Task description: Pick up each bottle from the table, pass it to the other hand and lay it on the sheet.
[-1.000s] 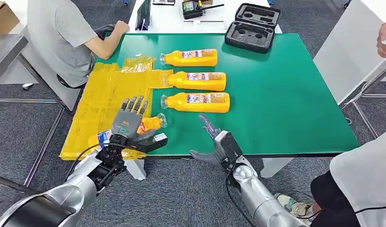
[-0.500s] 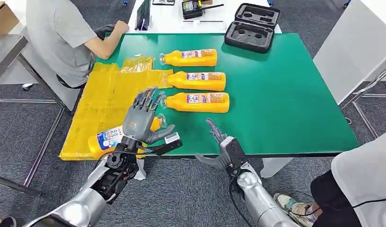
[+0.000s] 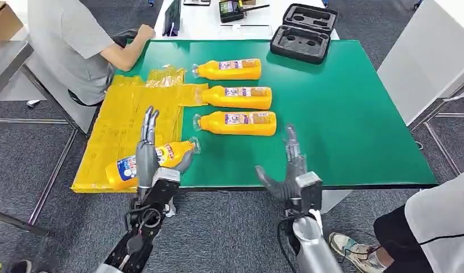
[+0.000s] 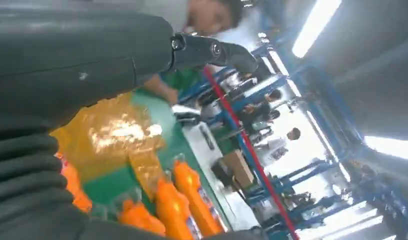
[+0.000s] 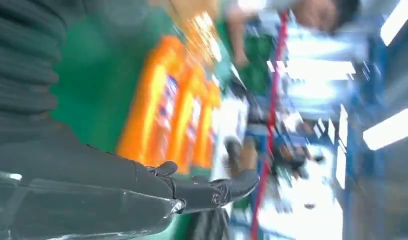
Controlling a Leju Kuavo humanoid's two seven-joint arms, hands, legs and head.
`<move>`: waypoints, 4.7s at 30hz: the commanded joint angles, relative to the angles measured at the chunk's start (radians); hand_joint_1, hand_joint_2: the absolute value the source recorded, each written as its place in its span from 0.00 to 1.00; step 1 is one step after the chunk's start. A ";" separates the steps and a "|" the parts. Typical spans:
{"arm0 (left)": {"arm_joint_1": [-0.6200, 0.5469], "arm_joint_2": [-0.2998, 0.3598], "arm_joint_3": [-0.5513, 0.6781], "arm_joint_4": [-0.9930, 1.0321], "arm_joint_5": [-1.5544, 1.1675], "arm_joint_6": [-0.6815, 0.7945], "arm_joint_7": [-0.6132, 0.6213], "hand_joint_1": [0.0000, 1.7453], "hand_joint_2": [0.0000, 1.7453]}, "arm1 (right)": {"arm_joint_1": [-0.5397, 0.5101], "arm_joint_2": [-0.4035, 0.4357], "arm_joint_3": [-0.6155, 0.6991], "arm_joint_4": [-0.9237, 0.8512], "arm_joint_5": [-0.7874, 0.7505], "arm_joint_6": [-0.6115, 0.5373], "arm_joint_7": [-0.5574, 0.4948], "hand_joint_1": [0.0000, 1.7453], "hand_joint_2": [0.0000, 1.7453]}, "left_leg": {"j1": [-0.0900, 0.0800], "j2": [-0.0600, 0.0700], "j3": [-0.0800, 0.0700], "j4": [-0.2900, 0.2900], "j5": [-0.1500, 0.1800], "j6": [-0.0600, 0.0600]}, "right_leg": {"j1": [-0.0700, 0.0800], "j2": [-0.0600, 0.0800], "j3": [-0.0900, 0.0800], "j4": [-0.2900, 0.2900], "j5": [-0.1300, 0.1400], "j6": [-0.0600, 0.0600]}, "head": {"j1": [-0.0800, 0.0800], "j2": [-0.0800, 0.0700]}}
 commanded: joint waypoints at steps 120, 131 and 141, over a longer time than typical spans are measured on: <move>0.101 0.013 -0.316 -0.104 0.425 -0.235 -0.002 0.00 1.00 | -0.298 -0.083 -0.176 0.483 0.558 -0.304 0.003 0.00 0.00 | 0.000 0.004 0.006 0.000 -0.002 -0.001 | 0.000 0.004 0.006 -0.001 -0.001 -0.001 | 0.000 0.000; 0.103 0.008 -0.347 -0.131 0.434 -0.242 -0.002 0.00 1.00 | -0.523 -0.067 -0.036 0.872 0.785 -0.094 0.170 0.00 0.00 | 0.000 0.005 0.006 0.000 -0.002 -0.001 | 0.001 0.004 0.005 -0.001 0.000 -0.001 | 0.000 0.000; 0.095 0.004 -0.354 -0.119 0.438 -0.234 -0.002 0.00 1.00 | -0.540 -0.072 0.015 0.914 0.875 -0.107 0.226 0.00 0.00 | 0.000 0.001 0.003 0.000 -0.001 0.000 | 0.000 0.001 0.004 -0.001 0.000 0.000 | 0.000 0.000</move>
